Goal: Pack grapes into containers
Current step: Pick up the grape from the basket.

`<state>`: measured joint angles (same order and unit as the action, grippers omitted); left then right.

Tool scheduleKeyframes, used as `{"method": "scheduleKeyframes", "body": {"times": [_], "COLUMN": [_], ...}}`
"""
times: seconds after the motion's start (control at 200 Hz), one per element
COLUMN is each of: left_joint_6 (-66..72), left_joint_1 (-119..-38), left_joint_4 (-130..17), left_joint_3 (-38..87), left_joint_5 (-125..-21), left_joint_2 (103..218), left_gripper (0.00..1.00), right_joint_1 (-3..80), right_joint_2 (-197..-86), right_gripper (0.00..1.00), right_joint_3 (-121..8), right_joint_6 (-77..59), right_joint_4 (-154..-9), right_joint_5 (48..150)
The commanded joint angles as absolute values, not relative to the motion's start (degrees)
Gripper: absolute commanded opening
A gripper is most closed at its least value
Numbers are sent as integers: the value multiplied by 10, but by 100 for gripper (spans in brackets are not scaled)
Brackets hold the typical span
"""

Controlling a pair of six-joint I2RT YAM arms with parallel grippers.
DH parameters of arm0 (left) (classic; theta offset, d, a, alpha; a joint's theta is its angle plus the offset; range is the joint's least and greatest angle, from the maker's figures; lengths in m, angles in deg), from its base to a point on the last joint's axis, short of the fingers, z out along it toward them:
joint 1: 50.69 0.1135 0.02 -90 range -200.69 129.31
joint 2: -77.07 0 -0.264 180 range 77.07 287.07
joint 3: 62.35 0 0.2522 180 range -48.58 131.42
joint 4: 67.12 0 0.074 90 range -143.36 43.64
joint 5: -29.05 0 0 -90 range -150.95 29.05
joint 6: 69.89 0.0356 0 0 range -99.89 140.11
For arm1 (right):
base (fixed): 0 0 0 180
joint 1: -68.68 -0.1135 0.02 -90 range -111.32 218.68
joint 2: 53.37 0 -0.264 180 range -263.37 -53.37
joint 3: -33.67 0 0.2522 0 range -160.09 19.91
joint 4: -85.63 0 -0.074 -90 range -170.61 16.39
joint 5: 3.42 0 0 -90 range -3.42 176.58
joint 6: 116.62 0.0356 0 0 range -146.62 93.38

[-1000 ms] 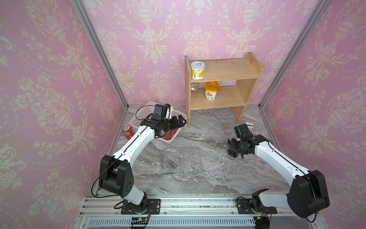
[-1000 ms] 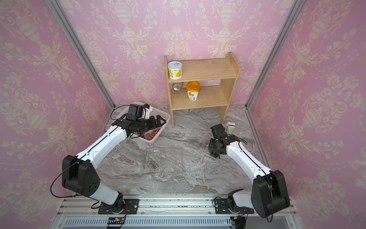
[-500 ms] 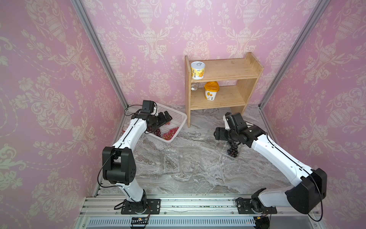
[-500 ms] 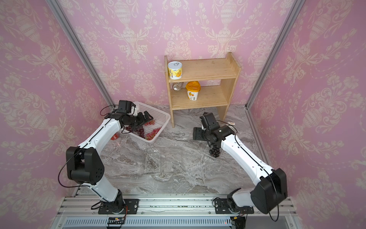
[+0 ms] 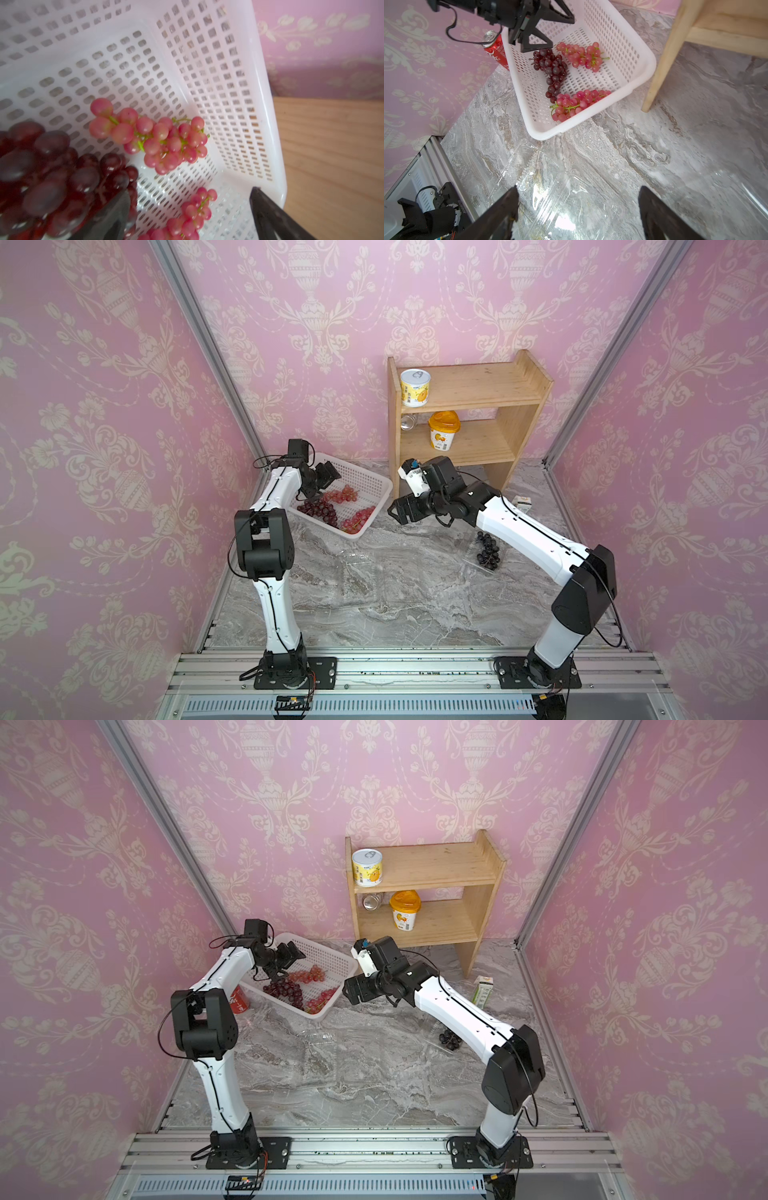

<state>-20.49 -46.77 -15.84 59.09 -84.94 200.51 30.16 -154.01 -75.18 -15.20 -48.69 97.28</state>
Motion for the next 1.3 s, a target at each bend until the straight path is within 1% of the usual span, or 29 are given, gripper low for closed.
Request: {"method": "scheduleKeyframes", "body": {"times": [0.0,0.165,0.255,0.305,0.38,0.435,0.62,0.755,0.895,1.046,1.111,1.231,1.296], "left_joint_6": [-247,-232,-207,-192,-177,-168,-160,-143,-154,-162,-165,-165,-162], "left_joint_1": [-469,-466,-466,-466,-462,-460,-449,-446,-442,-439,-439,-439,-439], "left_joint_4": [-131,-55,5,37,51,48,-2,19,-25,-34,-38,-27,-16], "left_joint_3": [669,811,877,893,878,854,735,718,668,682,693,722,738], "left_joint_5": [-882,-858,-849,-842,-841,-839,-837,-838,-839,-845,-854,-853,-855], "left_joint_2": [2055,2135,2172,2182,2176,2158,2083,2082,2060,2070,2077,2096,2109], "left_gripper": [83,74,74,74,74,74,74,74,73,70,65,64,60], "right_joint_1": [284,280,280,280,281,280,278,277,274,272,273,273,273], "right_joint_2": [-1559,-1569,-1572,-1573,-1574,-1575,-1582,-1581,-1579,-1578,-1577,-1577,-1579], "right_gripper": [93,94,95,95,96,100,100,100,100,100,100,100,100], "right_joint_3": [-791,-794,-794,-793,-791,-790,-796,-795,-792,-790,-787,-781,-781], "right_joint_6": [-192,-185,-187,-188,-187,-185,-184,-179,-177,-172,-170,-169,-168], "right_joint_4": [-498,-516,-517,-517,-519,-523,-521,-523,-521,-521,-520,-523,-524], "right_joint_5": [980,980,976,974,974,977,975,970,974,972,970,968,966]}}
